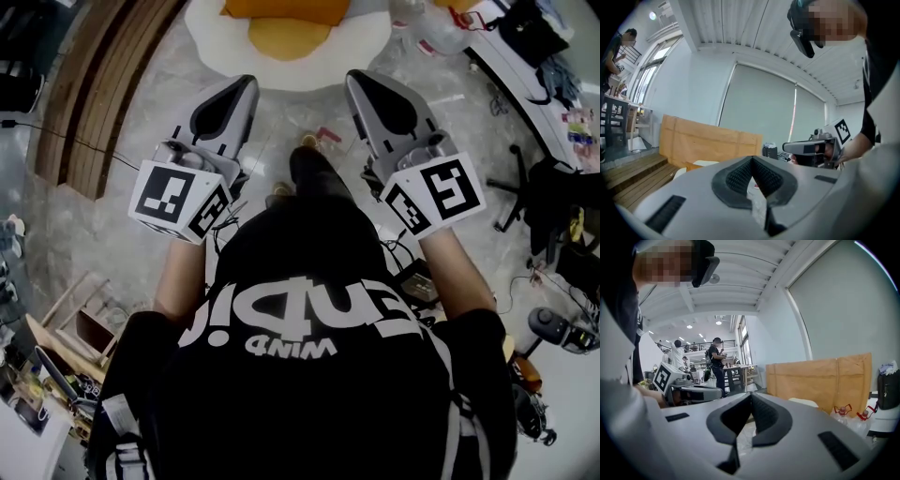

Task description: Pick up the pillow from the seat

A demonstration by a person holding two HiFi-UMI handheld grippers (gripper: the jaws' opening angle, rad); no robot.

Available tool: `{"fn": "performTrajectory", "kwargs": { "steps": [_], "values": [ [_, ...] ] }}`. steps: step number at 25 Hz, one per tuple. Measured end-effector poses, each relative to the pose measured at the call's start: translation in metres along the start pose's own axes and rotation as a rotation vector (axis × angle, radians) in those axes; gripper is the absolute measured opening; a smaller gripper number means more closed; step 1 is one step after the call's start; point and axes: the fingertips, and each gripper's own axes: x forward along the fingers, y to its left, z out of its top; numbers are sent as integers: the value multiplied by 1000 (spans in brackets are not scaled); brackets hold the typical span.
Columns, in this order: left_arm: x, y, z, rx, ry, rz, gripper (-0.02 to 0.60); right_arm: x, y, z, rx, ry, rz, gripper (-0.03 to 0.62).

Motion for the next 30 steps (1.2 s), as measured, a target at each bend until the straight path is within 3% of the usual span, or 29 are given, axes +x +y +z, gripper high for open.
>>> {"fn": "performTrajectory", "kwargs": {
  "steps": [10, 17, 30],
  "values": [
    [68, 23, 15, -10, 7, -1, 8, 28, -63, 10, 22, -5, -8, 21],
    [107, 38, 29, -17, -14, 61, 8, 36, -112, 9, 60, 12, -24, 21],
    [131, 67, 48, -47, -23, 85, 8, 77, -134, 19, 35, 45, 31, 21]
  ]
}}
